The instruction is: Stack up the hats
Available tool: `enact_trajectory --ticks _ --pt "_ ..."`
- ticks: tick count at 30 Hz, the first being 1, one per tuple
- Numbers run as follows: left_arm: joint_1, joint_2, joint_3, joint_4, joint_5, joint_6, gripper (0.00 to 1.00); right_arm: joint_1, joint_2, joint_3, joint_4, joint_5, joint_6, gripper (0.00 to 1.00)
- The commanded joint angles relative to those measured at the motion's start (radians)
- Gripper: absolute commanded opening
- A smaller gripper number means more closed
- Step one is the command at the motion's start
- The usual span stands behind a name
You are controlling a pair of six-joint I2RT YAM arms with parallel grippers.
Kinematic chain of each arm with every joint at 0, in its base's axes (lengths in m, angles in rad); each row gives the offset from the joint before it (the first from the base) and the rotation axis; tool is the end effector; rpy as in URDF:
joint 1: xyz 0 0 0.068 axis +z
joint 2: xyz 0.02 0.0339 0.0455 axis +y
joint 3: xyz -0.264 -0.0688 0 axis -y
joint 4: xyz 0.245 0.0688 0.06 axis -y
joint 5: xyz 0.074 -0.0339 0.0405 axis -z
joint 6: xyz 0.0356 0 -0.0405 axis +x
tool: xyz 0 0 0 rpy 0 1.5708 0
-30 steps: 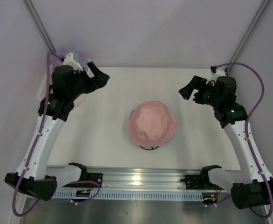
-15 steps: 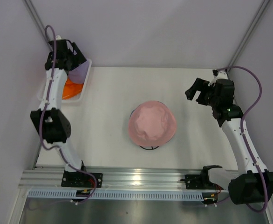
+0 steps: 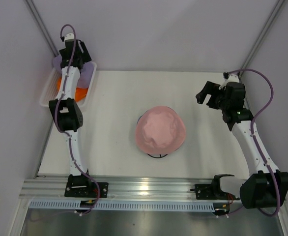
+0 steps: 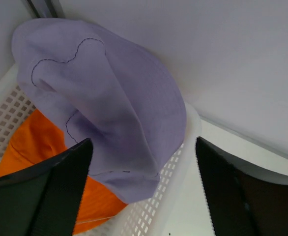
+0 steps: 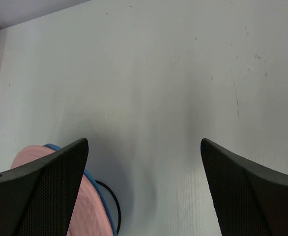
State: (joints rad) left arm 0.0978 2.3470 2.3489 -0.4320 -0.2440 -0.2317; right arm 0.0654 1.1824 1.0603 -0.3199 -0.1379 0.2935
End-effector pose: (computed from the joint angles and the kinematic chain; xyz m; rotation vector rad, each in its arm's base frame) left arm 0.5450 0.0621 0.3171 -0.4795 1.9322 0.1576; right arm 0.2684 0.0225 0.3408 0.1425 2.0225 0.3665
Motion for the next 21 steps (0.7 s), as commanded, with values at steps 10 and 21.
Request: enact_trajectory --ticks 10,21 --pt "0.017 0.058 0.047 0.065 -0.020 0.054 0.32 -0.004 0.049 0.041 0.038 0.001 0.007 1.00" --pt "0.016 -0.330 0.067 -0.123 0.051 0.101 0.01 -0.006 -0.026 0.144 0.005 -0.084 0.056 1.00"
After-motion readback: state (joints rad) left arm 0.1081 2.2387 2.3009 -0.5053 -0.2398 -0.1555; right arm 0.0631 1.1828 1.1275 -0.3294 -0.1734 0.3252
